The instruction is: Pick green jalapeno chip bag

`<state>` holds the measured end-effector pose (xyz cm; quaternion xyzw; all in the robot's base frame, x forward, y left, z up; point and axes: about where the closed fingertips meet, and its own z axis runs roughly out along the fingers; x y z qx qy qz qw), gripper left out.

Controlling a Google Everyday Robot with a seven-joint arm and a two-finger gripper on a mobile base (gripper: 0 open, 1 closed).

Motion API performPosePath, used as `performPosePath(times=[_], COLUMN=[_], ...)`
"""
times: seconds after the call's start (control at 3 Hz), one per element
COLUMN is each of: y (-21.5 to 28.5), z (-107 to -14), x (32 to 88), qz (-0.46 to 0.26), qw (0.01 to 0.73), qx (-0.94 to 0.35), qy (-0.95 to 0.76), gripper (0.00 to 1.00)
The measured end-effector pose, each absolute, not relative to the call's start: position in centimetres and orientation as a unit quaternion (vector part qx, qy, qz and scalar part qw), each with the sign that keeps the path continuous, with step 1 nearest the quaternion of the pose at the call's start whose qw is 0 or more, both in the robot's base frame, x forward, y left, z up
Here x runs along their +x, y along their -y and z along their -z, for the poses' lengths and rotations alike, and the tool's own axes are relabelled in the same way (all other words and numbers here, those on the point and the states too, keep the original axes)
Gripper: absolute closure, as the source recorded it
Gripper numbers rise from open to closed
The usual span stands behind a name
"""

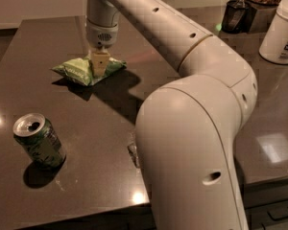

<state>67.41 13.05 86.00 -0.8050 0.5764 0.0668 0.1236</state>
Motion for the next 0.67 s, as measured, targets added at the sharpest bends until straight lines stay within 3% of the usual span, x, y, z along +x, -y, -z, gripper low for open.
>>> performPosePath(times=[0.33, 0.67], y=[-11.9, -10.4], z=[-88.0, -91.6], x=[66.6, 65.0], qz=[-0.115, -0.152], qw=[0.155, 0.200], qx=[-0.796, -0.790], qy=[-0.574, -0.560], gripper=[0.92, 1.00])
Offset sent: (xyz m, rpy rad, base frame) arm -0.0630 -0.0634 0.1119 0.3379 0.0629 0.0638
